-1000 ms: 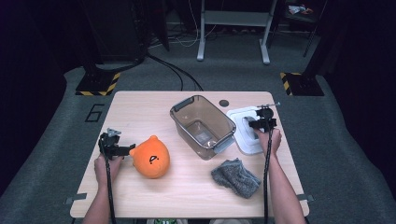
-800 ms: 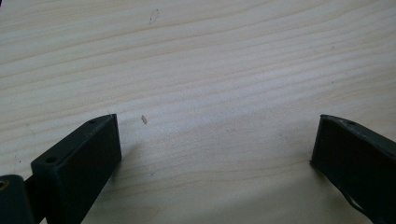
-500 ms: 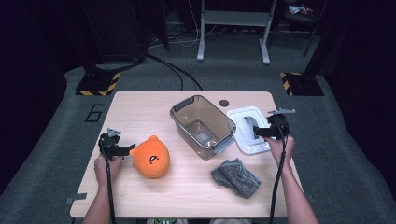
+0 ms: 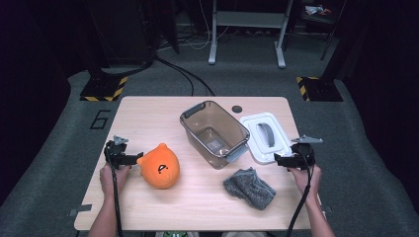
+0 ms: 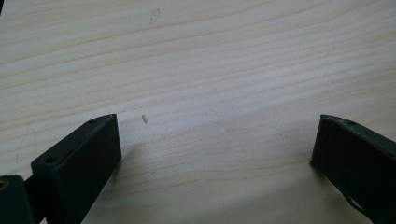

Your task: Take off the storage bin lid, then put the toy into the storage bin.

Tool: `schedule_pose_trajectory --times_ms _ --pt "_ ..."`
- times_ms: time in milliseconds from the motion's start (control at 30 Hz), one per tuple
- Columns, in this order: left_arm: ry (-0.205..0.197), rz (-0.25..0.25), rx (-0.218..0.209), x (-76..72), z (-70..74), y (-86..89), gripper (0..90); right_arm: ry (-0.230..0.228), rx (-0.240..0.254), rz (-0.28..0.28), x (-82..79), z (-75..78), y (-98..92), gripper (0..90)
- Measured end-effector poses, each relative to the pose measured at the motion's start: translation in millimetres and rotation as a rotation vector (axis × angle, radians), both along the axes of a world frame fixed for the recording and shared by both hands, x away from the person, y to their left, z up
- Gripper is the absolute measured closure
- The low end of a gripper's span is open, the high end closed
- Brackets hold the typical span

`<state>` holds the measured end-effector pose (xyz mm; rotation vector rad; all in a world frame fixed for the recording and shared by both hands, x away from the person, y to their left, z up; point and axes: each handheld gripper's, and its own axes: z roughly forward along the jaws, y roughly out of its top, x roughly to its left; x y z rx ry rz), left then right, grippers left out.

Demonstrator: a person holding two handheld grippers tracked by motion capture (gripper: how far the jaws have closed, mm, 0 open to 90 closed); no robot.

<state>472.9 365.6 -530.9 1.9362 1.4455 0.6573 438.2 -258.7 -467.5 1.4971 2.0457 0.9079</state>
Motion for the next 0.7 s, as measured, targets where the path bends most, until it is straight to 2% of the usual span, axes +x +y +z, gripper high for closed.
schedule_pose_trajectory --times_ms 33,133,333,533,600,700 --pt "-0.005 0.003 0.0 0.0 -0.3 -0.3 0.9 0.002 -0.012 -0.008 -3.3 -3.7 -0.7 7.4" --pt "-0.003 0.004 0.003 -0.1 -0.1 -0.3 0.9 0.007 -0.004 -0.016 -14.2 -17.3 -7.4 6.2" --pt "-0.002 0.004 0.001 -0.2 -0.1 -0.3 0.9 0.015 -0.006 -0.023 -29.1 -33.4 -11.8 5.1" --pt "-0.004 0.004 -0.001 -0.2 -0.3 -0.4 0.9 0.015 -0.028 -0.025 -41.4 -46.1 -14.4 4.4" --pt "0.012 0.0 -0.008 0.3 0.2 1.0 0.9 0.001 -0.027 -0.017 -43.8 -48.2 -14.6 4.5" --pt "0.015 0.001 -0.009 0.1 0.3 1.0 0.9 0.006 -0.048 -0.012 -45.8 -52.6 -13.8 3.6"
